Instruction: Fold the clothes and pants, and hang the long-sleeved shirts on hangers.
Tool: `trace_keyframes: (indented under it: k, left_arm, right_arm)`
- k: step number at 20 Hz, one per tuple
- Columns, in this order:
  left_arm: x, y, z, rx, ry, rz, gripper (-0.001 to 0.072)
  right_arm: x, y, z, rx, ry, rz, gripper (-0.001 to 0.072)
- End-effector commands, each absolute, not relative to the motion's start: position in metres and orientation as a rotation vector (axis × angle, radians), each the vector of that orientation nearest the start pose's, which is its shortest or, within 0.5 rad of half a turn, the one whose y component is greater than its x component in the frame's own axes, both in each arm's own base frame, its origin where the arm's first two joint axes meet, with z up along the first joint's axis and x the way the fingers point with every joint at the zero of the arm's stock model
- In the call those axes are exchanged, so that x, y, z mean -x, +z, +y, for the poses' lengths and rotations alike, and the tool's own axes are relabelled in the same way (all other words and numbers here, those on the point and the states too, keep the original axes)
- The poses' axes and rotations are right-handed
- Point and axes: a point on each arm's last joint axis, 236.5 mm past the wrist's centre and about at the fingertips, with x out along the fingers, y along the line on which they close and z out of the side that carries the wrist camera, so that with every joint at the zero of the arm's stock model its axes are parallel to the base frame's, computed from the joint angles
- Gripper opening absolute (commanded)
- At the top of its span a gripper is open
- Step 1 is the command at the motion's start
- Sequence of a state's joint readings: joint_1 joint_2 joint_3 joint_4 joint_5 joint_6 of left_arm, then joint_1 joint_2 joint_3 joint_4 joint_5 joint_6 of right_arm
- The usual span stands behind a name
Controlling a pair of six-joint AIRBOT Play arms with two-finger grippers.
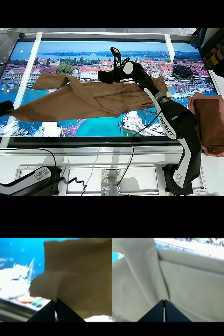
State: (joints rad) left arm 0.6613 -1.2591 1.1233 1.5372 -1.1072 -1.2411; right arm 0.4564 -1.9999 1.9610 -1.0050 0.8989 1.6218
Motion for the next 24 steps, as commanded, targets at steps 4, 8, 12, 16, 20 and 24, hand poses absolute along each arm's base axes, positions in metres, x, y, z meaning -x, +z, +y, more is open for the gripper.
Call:
trace_keyframes:
  k: [4,8,12,16,20,24]
  left_arm:
    - [-0.307,-0.004,0.28,0.175,0.61,1.197,0.0057]
    - [-0.315,-0.003,0.277,0.211,0.617,1.166,0.0648]
    - [-0.346,0.004,0.254,0.385,0.592,1.049,0.0644]
    - [-0.447,0.051,0.206,0.682,0.42,0.653,0.0633]
    - [-0.49,0.026,0.168,0.748,0.359,0.626,0.0654]
    - [-0.513,-0.012,0.153,0.903,0.396,0.612,0.0699]
  right_arm:
    - [-0.519,0.01,0.363,-0.324,0.642,1.041,0.0029]
    - [-0.519,0.009,0.362,-0.317,0.638,1.04,0.0028]
    - [-0.519,0.009,0.362,-0.317,0.638,1.04,0.0029]
    - [-0.519,0.009,0.362,-0.317,0.638,1.04,0.0029]
    - [-0.52,0.009,0.362,-0.314,0.637,1.039,0.0029]
    - [-0.521,0.007,0.359,-0.292,0.629,1.035,0.0029]
